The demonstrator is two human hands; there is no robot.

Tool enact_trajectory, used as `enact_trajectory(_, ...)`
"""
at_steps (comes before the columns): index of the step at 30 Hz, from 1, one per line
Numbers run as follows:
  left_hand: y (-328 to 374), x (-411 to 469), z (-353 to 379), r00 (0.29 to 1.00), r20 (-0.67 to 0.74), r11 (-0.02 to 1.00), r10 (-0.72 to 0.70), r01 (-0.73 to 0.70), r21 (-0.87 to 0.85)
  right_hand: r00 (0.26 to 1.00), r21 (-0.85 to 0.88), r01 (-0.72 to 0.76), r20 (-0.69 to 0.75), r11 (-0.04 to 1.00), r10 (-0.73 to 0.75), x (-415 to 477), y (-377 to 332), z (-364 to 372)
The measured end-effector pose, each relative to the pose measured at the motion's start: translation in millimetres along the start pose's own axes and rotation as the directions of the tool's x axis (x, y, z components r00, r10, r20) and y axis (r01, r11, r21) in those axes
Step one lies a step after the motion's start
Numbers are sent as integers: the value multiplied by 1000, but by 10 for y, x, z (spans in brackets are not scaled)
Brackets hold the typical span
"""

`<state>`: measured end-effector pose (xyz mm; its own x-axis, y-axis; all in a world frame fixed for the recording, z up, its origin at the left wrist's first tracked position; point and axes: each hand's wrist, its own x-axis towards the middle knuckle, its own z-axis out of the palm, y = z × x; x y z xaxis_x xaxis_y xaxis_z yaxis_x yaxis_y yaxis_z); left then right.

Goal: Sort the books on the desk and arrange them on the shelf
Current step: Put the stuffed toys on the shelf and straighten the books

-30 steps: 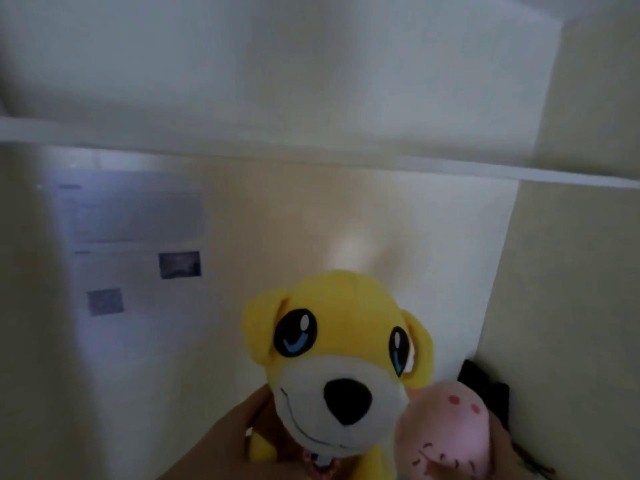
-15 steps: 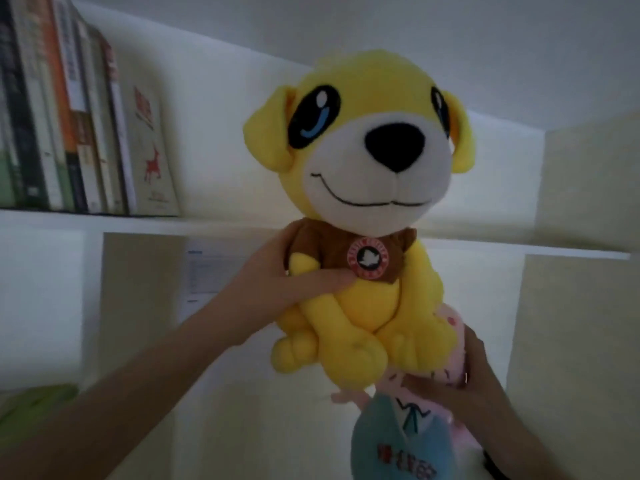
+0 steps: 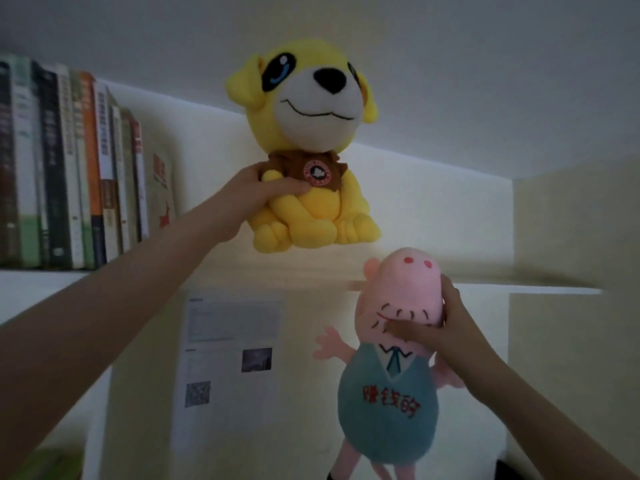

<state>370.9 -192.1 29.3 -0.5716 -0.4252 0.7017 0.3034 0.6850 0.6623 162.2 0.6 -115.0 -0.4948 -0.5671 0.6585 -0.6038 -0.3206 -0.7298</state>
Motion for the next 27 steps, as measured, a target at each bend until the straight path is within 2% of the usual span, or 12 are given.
enact_trajectory(5, -309, 293, -115, 997, -8, 996, -83, 83, -23, 999, 2, 33, -4, 999, -33, 162, -173, 52)
enact_trajectory(13, -880, 697, -151, 951, 101, 956, -292, 293, 9, 997, 25, 71, 40, 997, -72, 403, -384, 94)
enact_trajectory(18, -913, 821, -129, 904, 277, 944, -325, 330, 29, 995, 51, 79, 56, 996, -81, 518, -432, 78)
enact_trajectory(22, -917, 867, -49, 837, 391, 918, -383, 391, 63, 997, 72, 56, 58, 996, -60, 530, -379, 90)
enact_trajectory(24, -950, 912, 0, 844, 307, 896, -441, 396, 200, 997, 128, 29, 65, 991, -37, 525, -357, 77)
enact_trajectory(27, -997, 993, 42, 882, 175, 871, -437, 366, 329, 997, 195, 9, 78, 981, -25, 505, -349, 55)
